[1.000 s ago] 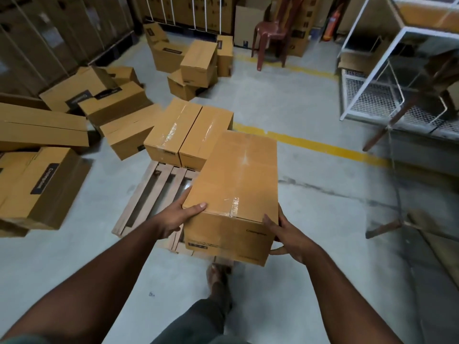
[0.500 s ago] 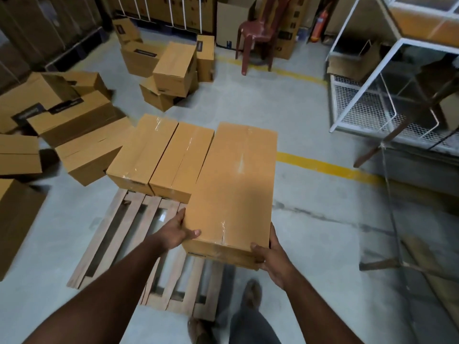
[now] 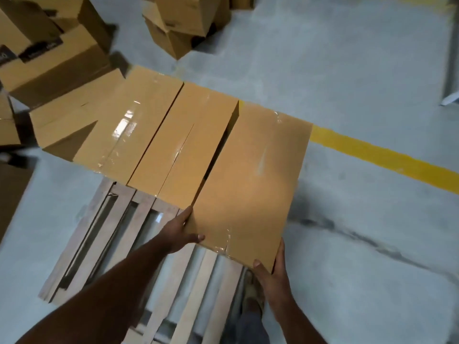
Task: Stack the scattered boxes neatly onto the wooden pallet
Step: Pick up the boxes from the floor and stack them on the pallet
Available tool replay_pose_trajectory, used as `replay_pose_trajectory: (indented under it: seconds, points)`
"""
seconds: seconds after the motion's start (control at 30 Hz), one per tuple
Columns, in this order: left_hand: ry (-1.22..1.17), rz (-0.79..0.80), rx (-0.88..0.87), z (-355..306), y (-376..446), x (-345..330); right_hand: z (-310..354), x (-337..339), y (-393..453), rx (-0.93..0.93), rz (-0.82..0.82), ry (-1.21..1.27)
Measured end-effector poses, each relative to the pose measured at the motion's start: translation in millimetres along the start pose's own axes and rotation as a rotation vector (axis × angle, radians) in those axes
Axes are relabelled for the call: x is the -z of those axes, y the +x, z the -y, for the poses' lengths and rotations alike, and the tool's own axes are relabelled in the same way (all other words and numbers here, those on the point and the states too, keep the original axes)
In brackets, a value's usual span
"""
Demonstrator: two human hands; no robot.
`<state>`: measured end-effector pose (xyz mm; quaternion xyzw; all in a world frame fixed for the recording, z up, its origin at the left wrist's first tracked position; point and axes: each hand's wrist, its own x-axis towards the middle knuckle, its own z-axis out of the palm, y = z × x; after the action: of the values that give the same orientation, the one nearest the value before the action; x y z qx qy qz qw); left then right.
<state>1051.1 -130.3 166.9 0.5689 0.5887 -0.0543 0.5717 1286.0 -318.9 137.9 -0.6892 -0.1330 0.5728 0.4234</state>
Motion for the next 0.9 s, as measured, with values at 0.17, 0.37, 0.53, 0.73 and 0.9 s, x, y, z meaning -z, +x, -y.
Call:
replay_pose_trajectory:
  seconds: [0.17,0.37,0.53,0.73,0.9]
  points:
    - [0.271,-0.072,0.029,29.9,97.5,-3.1,-34.4,-8.6,91.5,-0.022,-0.046,-0.04]
    - [0.538,-0.161,0.062,55.8,156.0,-1.3,-49.2,-21.4,148.1,0.006,-0.024,-0.136]
    - [0.618,-0.231,0.093,68.8,173.5,-14.7,-54.7,-20.6,165.3,-0.02,0.008,-0.249]
    - [0.603,-0.252,0.036,71.5,171.1,-19.0,-51.4,-16.6,167.5,-0.064,0.033,-0.295]
    - [0.608,-0.211,0.034,72.1,166.9,-15.9,-54.7,-24.0,163.2,-0.057,0.022,-0.309]
